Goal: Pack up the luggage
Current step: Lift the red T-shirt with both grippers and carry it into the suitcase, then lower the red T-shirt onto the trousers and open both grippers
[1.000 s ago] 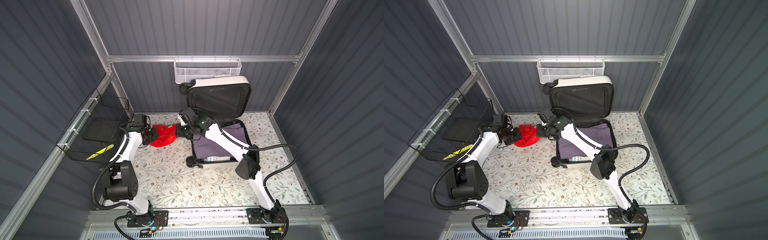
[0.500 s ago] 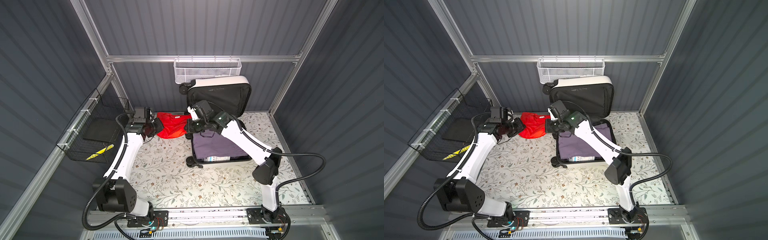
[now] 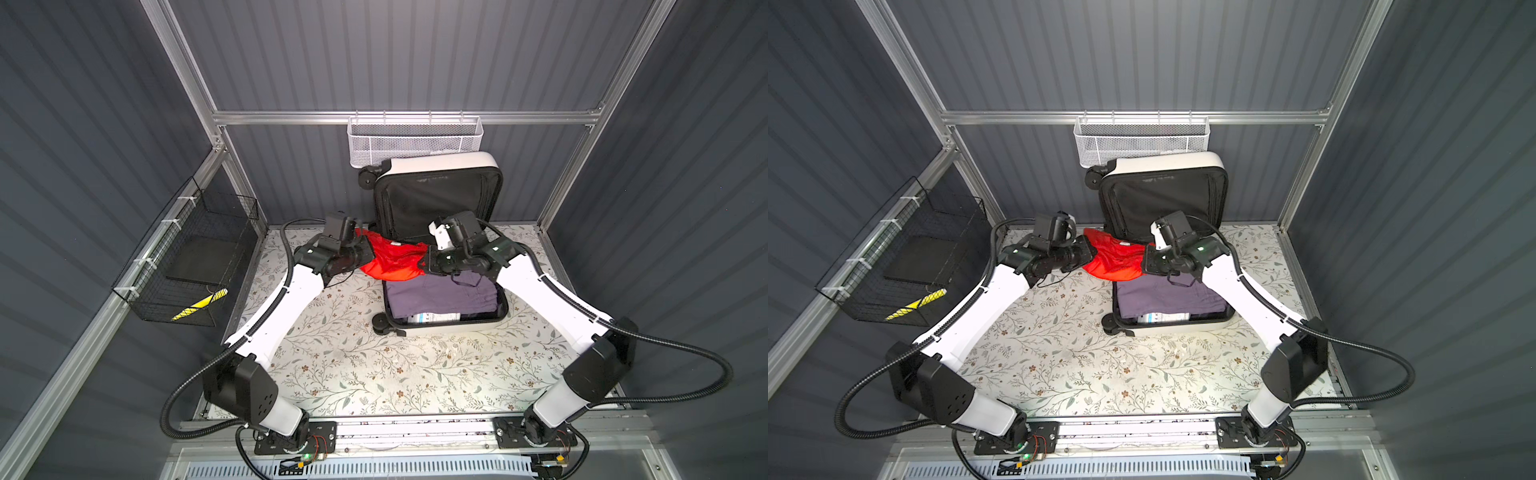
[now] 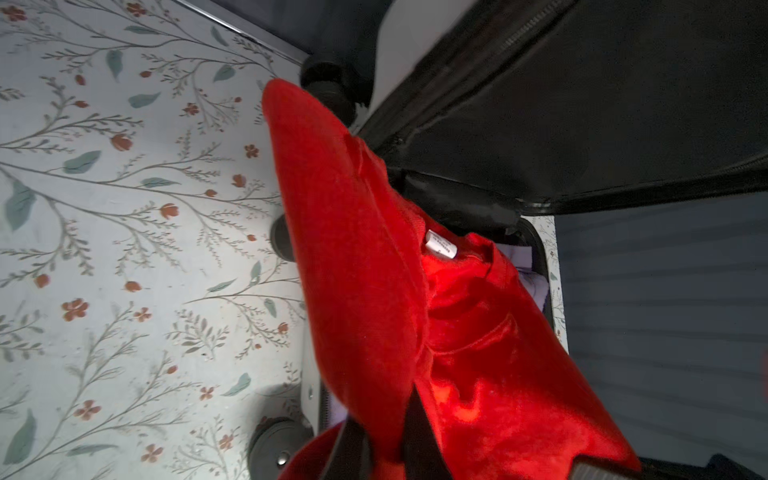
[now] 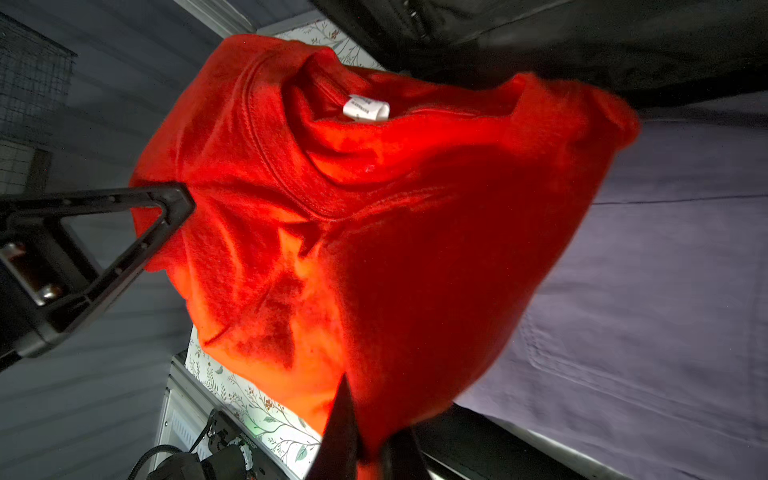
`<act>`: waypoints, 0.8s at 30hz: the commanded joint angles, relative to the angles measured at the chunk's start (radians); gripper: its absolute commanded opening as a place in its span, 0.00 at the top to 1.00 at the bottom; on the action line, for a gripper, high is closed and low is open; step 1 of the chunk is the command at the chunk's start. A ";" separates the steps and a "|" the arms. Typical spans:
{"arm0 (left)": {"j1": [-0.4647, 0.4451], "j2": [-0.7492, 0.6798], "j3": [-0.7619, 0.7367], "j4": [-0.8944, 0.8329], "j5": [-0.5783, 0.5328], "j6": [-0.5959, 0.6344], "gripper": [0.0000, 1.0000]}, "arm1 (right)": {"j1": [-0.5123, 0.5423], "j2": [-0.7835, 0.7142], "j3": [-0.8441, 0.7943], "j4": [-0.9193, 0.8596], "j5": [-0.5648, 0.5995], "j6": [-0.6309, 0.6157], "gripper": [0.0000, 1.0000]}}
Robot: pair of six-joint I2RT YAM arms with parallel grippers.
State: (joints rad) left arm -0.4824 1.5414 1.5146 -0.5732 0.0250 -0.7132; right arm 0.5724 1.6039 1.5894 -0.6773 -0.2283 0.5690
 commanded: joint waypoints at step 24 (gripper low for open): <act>-0.337 0.190 -0.231 0.348 -0.381 -0.218 1.00 | -0.417 -0.173 -0.574 0.149 -0.198 -0.112 1.00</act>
State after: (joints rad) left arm -0.8108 1.7714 1.3018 -0.2752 -0.2741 -0.8890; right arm 0.1776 1.4490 1.0370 -0.5606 -0.4286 0.4515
